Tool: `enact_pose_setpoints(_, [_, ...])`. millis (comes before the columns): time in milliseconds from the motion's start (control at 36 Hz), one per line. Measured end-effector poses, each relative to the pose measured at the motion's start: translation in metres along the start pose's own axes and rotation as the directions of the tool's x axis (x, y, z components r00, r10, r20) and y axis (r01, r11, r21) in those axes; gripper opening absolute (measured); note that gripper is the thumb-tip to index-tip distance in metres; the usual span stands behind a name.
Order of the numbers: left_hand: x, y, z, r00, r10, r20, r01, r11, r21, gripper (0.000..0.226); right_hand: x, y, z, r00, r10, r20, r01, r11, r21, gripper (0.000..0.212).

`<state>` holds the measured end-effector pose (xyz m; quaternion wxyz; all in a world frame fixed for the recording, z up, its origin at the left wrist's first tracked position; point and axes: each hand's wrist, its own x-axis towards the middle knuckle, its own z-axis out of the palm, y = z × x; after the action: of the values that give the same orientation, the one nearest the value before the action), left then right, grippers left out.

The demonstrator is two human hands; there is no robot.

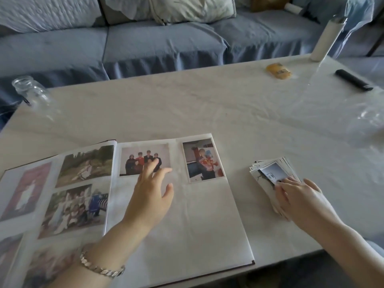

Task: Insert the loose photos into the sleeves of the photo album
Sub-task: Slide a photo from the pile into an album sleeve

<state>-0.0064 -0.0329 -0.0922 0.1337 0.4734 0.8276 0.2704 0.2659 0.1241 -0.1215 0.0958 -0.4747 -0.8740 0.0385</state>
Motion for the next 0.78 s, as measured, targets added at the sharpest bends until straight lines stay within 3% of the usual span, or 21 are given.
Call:
enact_pose_setpoints(139, [-0.004, 0.013, -0.002, 0.995, 0.075, 0.073, -0.069, 0.995, -0.075, 0.031, -0.002, -0.022, -0.012, 0.957, -0.026, -0.290, 0.019, 0.999, -0.029, 0.031])
enact_pose_setpoints(222, [-0.009, 0.031, -0.002, 0.984, 0.045, 0.174, 0.011, 0.950, -0.311, 0.026, -0.003, -0.057, -0.023, 0.891, -0.128, -0.436, 0.159, 0.987, 0.037, 0.032])
enact_pose_setpoints(333, [-0.018, 0.059, -0.003, 0.920, -0.008, 0.392, 0.304, 0.645, -0.701, 0.033, -0.010, -0.107, -0.021, 0.861, -0.327, -0.391, 0.404, 0.905, 0.132, 0.030])
enact_pose_setpoints(417, [-0.020, 0.066, -0.002, 0.925, -0.130, 0.357, 0.373, 0.497, -0.783, 0.020, -0.013, -0.132, -0.016, 0.845, -0.426, -0.323, 0.501, 0.842, 0.201, 0.032])
enact_pose_setpoints(472, [-0.018, 0.057, -0.002, 0.927, -0.257, 0.272, 0.373, 0.574, -0.729, 0.023, -0.013, -0.141, -0.013, 0.845, -0.475, -0.245, 0.528, 0.814, 0.243, 0.036])
enact_pose_setpoints(556, [-0.012, 0.035, -0.004, 0.939, -0.319, 0.129, 0.330, 0.728, -0.602, 0.020, -0.011, -0.145, -0.010, 0.862, -0.495, -0.106, 0.501, 0.806, 0.315, 0.038])
enact_pose_setpoints(667, [-0.008, 0.011, -0.023, 0.951, -0.281, -0.124, 0.213, 0.894, -0.395, 0.023, -0.010, -0.130, -0.004, 0.945, -0.326, 0.001, 0.313, 0.908, 0.277, 0.045])
enact_pose_setpoints(778, [-0.013, -0.005, -0.037, 0.941, -0.242, -0.238, 0.155, 0.930, -0.333, 0.004, -0.011, -0.111, 0.001, 0.981, -0.152, 0.119, 0.119, 0.961, 0.249, 0.045])
